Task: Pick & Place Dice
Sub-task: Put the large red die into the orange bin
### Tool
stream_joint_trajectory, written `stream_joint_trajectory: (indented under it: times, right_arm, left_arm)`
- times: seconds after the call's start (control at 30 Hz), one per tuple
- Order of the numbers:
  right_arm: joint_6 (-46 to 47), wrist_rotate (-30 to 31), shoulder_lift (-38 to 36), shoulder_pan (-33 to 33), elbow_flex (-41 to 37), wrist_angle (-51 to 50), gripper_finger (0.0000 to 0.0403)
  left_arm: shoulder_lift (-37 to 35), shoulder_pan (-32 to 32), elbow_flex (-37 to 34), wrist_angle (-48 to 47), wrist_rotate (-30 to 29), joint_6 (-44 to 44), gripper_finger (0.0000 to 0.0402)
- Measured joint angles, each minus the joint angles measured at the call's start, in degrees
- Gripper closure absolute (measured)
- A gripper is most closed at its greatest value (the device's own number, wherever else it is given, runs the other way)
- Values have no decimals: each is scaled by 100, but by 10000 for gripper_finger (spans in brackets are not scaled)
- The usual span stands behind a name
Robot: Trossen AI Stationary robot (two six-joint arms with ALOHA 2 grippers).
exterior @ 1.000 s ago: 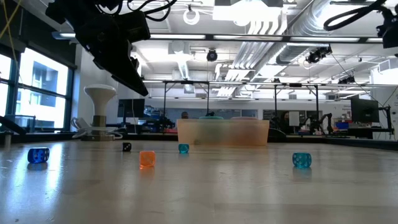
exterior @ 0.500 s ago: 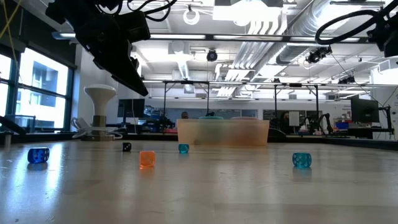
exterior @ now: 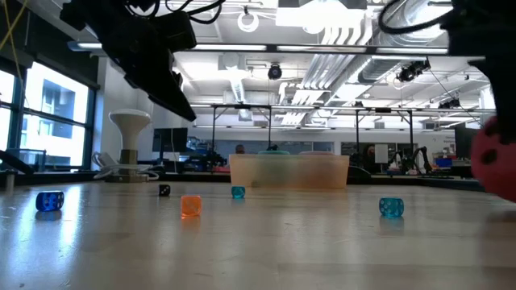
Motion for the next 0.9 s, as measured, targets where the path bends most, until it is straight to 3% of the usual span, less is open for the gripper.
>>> stream_joint_trajectory:
  times: [0.33,0.7,0.9]
  right_arm:
    - [-2108,1860,-75,-1124,614,-81,322]
    - [-5104,3479,-77,-2738,1049,881,324]
    - [-7511,3432,-161,-3537,1159,2767,324]
  left_arm:
    - [-2,0,0,102,-228,22,213]
    - [-2,1,0,106,-359,259,213]
    - [-122,2,0,110,-859,578,213]
